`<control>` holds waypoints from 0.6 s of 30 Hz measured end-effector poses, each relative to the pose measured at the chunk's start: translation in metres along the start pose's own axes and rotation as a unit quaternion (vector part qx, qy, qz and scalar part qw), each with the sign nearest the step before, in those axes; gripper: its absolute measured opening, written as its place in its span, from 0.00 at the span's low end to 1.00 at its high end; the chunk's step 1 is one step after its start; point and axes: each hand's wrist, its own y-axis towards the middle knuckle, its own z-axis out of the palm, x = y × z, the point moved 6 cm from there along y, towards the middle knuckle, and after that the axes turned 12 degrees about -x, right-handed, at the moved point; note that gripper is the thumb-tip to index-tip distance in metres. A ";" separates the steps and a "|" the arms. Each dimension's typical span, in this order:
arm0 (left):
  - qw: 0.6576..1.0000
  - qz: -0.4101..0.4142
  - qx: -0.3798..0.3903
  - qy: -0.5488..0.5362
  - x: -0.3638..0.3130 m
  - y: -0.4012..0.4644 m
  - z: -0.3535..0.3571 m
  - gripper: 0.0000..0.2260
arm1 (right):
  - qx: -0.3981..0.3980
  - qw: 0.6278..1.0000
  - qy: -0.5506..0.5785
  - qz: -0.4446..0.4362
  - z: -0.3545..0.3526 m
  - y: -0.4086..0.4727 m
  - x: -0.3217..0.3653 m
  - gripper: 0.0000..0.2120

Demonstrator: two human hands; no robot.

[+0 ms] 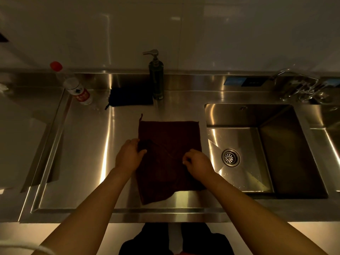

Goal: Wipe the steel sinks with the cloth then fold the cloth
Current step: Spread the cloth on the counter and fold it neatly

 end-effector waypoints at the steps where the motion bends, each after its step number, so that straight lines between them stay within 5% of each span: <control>1: 1.000 -0.017 -0.010 -0.017 0.001 0.001 0.001 0.27 | -0.013 0.998 0.048 0.040 -0.004 0.002 -0.004 0.04; 6: 0.999 -0.004 -0.039 -0.007 -0.002 0.010 0.006 0.16 | -0.104 0.954 0.230 0.161 -0.039 0.022 -0.017 0.03; 9: 0.998 0.006 -0.061 -0.012 -0.004 0.020 0.005 0.08 | -0.144 0.946 0.237 0.171 -0.057 0.044 -0.020 0.03; 18: 0.987 -0.053 -0.096 -0.115 -0.018 0.059 -0.012 0.07 | -0.133 0.952 0.213 0.173 -0.059 0.098 -0.030 0.08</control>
